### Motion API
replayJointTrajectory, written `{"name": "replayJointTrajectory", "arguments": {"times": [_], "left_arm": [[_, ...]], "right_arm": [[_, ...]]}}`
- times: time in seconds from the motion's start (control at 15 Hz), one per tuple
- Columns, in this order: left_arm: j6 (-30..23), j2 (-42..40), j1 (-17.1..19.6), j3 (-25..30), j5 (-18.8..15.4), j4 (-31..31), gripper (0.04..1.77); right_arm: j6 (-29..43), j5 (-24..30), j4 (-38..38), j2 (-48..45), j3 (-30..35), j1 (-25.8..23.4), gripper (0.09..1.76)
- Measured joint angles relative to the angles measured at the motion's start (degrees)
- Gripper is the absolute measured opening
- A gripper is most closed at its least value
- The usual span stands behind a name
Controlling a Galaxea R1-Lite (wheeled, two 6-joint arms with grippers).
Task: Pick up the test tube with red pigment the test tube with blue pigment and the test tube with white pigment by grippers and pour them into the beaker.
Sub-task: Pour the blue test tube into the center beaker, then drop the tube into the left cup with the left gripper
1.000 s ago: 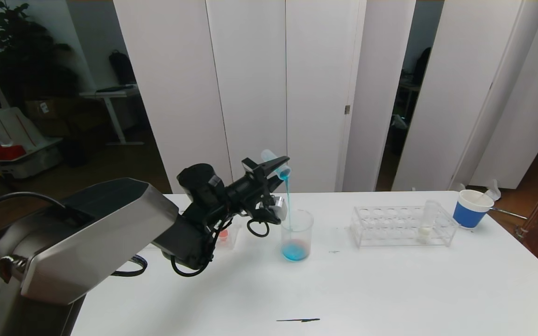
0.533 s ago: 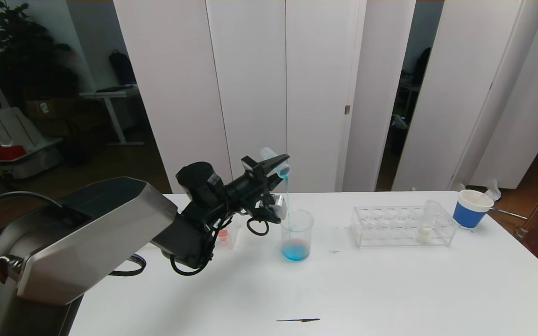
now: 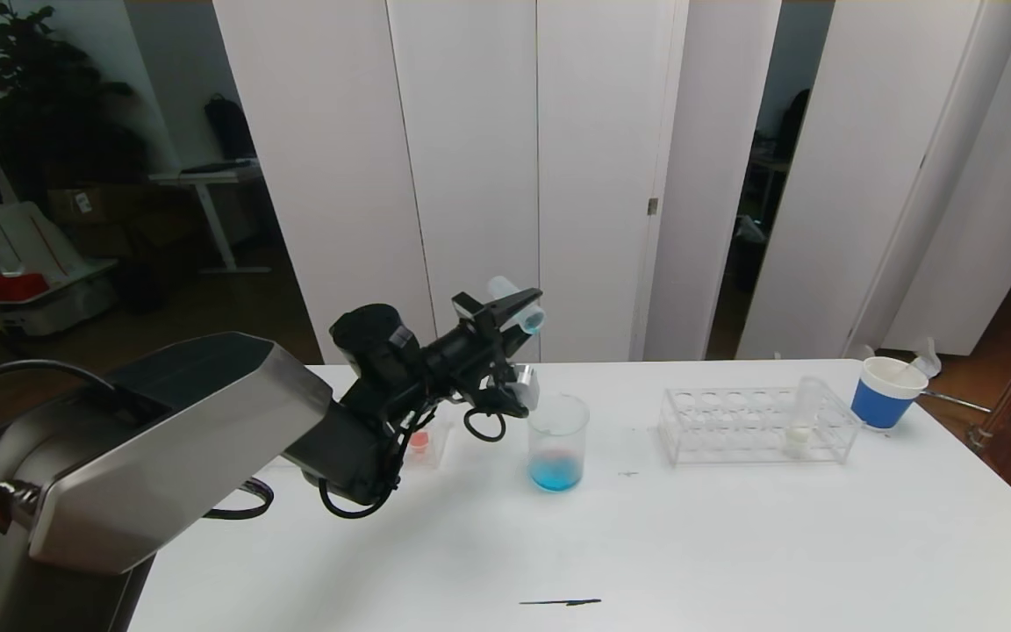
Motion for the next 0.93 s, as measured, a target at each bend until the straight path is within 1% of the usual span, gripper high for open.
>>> {"name": "replayJointTrajectory", "arguments": {"times": [0.2, 0.4, 0.47, 0.53, 0.67, 0.73, 0.8, 0.93], "left_arm": [[-0.44, -0.91, 0.04, 0.33, 0.28, 0.02, 0.58], [-3.83, -2.47, 0.15, 0.6, 0.35, 0.17, 0.58], [-5.46, -3.23, 0.2, 0.74, 0.72, 0.27, 0.58], [-7.89, -4.22, 0.26, 0.83, 2.68, 0.48, 0.58], [-12.81, -6.28, 0.3, 0.94, 10.75, 2.38, 0.58], [-15.97, -7.56, 0.3, 0.93, 16.37, 4.88, 0.58], [-20.68, -8.85, 0.17, 0.63, 21.09, 8.33, 0.58], [-32.37, -11.57, -0.4, -0.5, 28.53, 16.85, 0.58]], "right_arm": [[0.0, 0.0, 0.0, 0.0, 0.0, 0.0, 1.75], [0.0, -0.02, 0.0, 0.0, 0.0, 0.0, 1.75], [0.0, 0.0, 0.0, 0.0, 0.0, 0.0, 1.75], [0.0, -0.02, 0.0, 0.0, 0.0, 0.0, 1.75], [0.02, -0.02, 0.02, 0.0, 0.0, 0.0, 1.75], [0.02, -0.02, 0.0, 0.0, 0.0, 0.0, 1.75], [0.0, -0.02, 0.02, 0.0, 0.0, 0.0, 1.75], [0.02, -0.02, 0.02, 0.0, 0.0, 0.0, 1.75]]}}
